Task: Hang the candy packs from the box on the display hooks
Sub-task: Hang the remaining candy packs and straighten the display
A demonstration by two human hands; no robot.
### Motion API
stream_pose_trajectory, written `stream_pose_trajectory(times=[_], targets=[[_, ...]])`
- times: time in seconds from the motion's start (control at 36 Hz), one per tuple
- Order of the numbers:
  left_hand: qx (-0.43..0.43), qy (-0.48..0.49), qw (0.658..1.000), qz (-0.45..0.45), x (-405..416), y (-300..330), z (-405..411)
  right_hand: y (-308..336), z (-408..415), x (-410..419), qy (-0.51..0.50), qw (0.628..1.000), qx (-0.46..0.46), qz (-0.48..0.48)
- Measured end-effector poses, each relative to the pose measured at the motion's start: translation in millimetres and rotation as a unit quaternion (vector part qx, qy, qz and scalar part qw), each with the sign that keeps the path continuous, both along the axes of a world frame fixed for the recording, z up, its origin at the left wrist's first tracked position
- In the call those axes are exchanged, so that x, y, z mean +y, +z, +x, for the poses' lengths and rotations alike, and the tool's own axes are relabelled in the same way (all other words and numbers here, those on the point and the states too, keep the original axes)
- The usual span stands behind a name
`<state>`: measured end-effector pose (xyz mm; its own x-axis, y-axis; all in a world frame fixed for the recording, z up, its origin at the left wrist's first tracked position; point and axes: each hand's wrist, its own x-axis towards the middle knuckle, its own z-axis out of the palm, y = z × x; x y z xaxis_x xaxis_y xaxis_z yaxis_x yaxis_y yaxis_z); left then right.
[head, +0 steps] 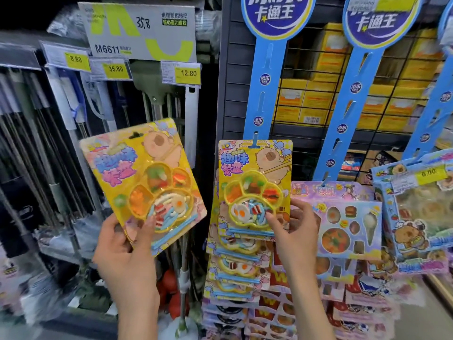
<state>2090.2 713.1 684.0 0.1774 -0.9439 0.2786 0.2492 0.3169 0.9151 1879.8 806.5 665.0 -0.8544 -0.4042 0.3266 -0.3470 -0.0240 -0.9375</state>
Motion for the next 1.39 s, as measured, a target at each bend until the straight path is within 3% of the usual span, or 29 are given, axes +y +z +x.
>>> stream_pose_trajectory(times=[0.14, 0.31, 0.42, 0.61, 1.39], targets=[[0.023, -0.096, 0.995, -0.030, -3.3, 22.1, -10.2, 8.0, 11.3, 10.9, -0.078, 0.994, 0.073, -0.011], [-0.036, -0.232, 0.972, -0.017, -2.0, 30.8, -39.2, 28.6, 20.2, 16.2, 0.079, 0.994, -0.005, -0.078], [-0.044, -0.282, 0.958, 0.013, 7.2, 31.1, -62.8, 24.7, 17.4, 16.4, 0.103, 0.991, -0.031, -0.077], [-0.085, -0.273, 0.958, -0.009, 12.0, 30.6, -92.1, 26.5, 6.1, 21.5, 0.057, 0.992, -0.060, -0.098], [-0.072, -0.271, 0.957, -0.077, -10.1, 67.9, -107.3, 64.3, -1.4, 6.5, 0.093, 0.981, -0.074, -0.151]])
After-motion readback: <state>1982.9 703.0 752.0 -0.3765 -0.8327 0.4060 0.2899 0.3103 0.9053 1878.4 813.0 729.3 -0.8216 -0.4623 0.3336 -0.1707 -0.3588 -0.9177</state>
